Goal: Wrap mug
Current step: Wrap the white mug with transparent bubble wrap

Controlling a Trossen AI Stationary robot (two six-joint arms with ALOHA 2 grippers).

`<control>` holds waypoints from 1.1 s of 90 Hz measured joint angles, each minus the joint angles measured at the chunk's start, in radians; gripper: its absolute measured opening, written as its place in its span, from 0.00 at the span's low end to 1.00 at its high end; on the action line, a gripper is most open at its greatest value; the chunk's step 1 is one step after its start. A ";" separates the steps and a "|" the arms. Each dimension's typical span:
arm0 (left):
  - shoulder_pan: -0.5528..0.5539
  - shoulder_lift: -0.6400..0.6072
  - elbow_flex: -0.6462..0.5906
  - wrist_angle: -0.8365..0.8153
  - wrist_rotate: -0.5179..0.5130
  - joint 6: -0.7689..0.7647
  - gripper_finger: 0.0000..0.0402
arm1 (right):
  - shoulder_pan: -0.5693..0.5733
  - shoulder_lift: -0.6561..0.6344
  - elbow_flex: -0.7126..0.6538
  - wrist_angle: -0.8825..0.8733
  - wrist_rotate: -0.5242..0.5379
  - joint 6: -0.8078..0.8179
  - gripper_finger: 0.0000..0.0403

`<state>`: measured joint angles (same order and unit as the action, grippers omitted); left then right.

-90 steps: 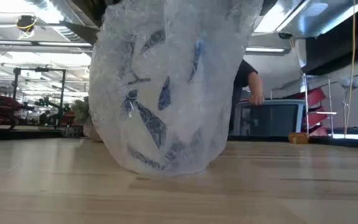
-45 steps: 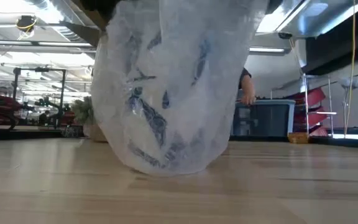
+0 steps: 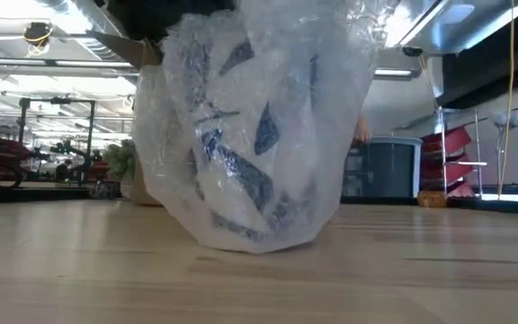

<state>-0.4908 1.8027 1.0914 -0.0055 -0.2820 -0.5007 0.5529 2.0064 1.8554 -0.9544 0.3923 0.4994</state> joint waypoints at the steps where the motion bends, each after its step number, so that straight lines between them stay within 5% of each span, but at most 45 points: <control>1: 0.000 0.000 0.000 0.000 0.000 0.000 0.00 | 0.002 0.000 0.003 0.005 0.005 -0.005 0.00; 48: -0.018 -0.077 -0.007 -0.036 0.018 0.001 0.00 | -0.006 0.066 -0.232 0.311 -0.022 0.059 0.00; 63: -0.033 -0.152 -0.006 -0.047 0.035 -0.016 0.00 | -0.004 0.071 -0.225 0.324 -0.042 0.047 0.00; 76: -0.046 -0.195 -0.005 -0.027 -0.061 0.011 0.00 | -0.004 0.074 -0.211 0.324 -0.046 0.020 0.00; 99: -0.017 -0.111 -0.004 -0.045 -0.057 0.048 0.00 | -0.004 0.074 -0.207 0.326 -0.038 0.010 0.00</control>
<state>-0.5073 1.6914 1.0874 -0.0507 -0.3394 -0.4526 0.5484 2.0808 1.6485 -0.6289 0.3546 0.5098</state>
